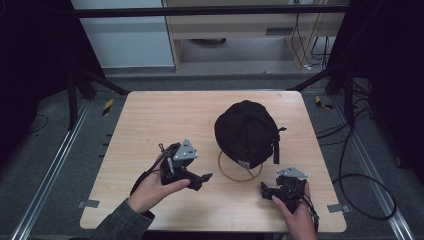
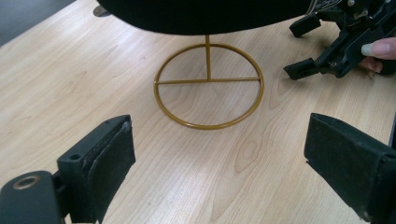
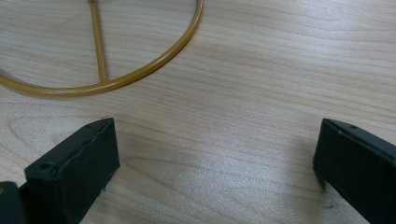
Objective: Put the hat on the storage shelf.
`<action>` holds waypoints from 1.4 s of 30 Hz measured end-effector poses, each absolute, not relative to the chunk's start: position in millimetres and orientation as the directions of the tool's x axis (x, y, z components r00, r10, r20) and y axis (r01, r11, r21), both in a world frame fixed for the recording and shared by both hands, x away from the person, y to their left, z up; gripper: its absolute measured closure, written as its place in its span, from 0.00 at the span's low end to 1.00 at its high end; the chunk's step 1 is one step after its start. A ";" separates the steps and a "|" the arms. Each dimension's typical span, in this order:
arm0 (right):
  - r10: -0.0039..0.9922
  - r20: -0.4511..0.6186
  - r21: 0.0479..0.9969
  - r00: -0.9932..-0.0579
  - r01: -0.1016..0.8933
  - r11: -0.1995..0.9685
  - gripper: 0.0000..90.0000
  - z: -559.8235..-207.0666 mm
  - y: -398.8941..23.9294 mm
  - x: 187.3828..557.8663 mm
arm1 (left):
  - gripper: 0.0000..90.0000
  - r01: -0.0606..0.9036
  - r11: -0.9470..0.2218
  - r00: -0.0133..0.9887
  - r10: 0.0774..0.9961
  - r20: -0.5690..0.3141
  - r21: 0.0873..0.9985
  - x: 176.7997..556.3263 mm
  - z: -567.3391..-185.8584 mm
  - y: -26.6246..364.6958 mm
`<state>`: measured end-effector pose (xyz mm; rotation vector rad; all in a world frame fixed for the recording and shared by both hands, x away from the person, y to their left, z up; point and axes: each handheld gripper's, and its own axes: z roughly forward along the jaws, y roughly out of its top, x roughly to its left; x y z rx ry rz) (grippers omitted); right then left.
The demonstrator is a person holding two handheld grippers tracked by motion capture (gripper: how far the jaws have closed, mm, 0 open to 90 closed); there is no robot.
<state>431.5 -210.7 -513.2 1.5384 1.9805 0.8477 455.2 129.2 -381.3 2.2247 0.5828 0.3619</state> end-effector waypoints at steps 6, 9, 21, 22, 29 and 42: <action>0.970 -0.005 0.726 -0.245 0.666 0.172 0.00 -513.2 -210.6 431.5 | 0.09 0.305 -0.591 0.849 0.524 0.068 0.747 459.4 -391.1 138.1; 0.969 -0.005 0.726 -0.245 0.666 0.172 0.00 -513.2 -210.7 431.6 | 0.09 0.313 -0.588 0.838 0.540 0.074 0.746 463.4 -391.9 143.5; 0.970 -0.005 0.726 -0.245 0.666 0.172 0.00 -513.2 -210.6 431.5 | 0.06 0.361 -0.587 0.787 0.608 0.100 0.725 486.1 -412.6 174.4; 0.970 -0.005 0.726 -0.245 0.666 0.172 0.00 -513.2 -210.6 431.5 | 0.06 0.367 -0.585 0.788 0.608 0.092 0.724 488.4 -415.3 177.0; 0.970 -0.005 0.726 -0.245 0.666 0.172 0.00 -513.2 -210.7 431.5 | 0.06 0.403 -0.554 0.756 0.650 0.076 0.728 503.6 -431.1 198.4; 0.970 -0.005 0.726 -0.245 0.666 0.171 0.00 -513.2 -210.6 431.5 | 0.05 0.487 -0.492 0.674 0.737 0.048 0.721 526.9 -456.0 243.4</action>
